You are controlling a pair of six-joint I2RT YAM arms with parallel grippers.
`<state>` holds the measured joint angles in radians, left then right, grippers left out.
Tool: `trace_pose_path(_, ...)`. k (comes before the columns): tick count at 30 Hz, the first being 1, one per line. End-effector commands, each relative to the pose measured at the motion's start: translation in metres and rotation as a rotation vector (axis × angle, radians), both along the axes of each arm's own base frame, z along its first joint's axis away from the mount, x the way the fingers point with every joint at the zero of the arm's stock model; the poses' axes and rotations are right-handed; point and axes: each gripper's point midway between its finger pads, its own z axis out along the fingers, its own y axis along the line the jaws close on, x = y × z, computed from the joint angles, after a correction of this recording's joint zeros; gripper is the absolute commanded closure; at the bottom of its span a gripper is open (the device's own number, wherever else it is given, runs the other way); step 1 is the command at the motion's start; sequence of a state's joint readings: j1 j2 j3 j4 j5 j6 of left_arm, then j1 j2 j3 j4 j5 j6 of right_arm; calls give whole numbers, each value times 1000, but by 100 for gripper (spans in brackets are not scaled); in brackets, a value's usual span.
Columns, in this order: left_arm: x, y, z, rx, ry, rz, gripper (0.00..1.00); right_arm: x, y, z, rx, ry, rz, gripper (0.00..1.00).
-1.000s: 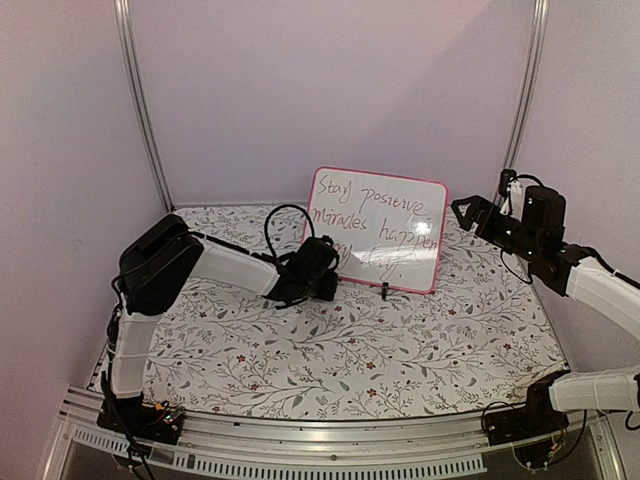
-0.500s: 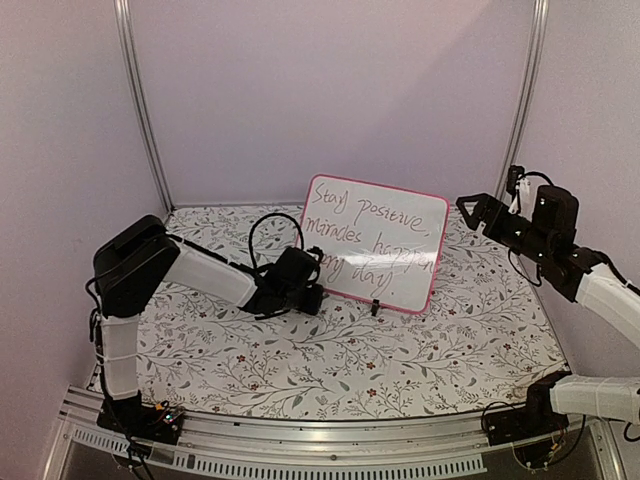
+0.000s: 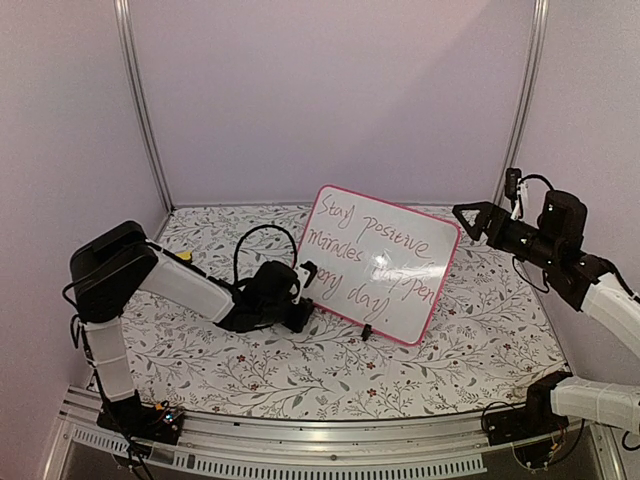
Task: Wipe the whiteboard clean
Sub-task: Move the whiteboard to the center of the board.
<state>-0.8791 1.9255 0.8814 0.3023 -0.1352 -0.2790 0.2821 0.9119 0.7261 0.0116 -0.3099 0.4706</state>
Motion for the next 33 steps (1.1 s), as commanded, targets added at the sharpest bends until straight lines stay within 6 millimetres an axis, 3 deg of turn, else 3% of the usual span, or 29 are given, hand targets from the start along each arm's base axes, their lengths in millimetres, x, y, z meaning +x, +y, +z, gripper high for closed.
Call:
trace_pose_path(1,-27,-23,19,-72,-25,-165,100,-8,6,-6,-7,7,52,4)
trace_pose_path(10,-31,-17,23,-64,-62,-220,98,-6,10,-8,-8,20,70,3)
trace_pose_path(13,-24,-6,28,-89,-57,-187,80,-6,12,-17,-17,56,80,2)
trace_pose_path(18,-19,8,43,-130,-68,-141,28,-2,14,-21,-17,73,87,1)
trace_pose_path(20,-19,12,52,-144,-75,-133,18,0,13,-21,-22,74,80,1)
trace_pose_path(23,-17,23,70,-164,-85,-93,1,3,11,-17,-34,65,65,1)
trace_pose_path(26,-12,40,104,-221,-120,-34,0,2,10,-12,-37,51,60,1)
trace_pose_path(33,46,125,180,-219,-166,304,0,3,9,-13,-44,61,52,1)
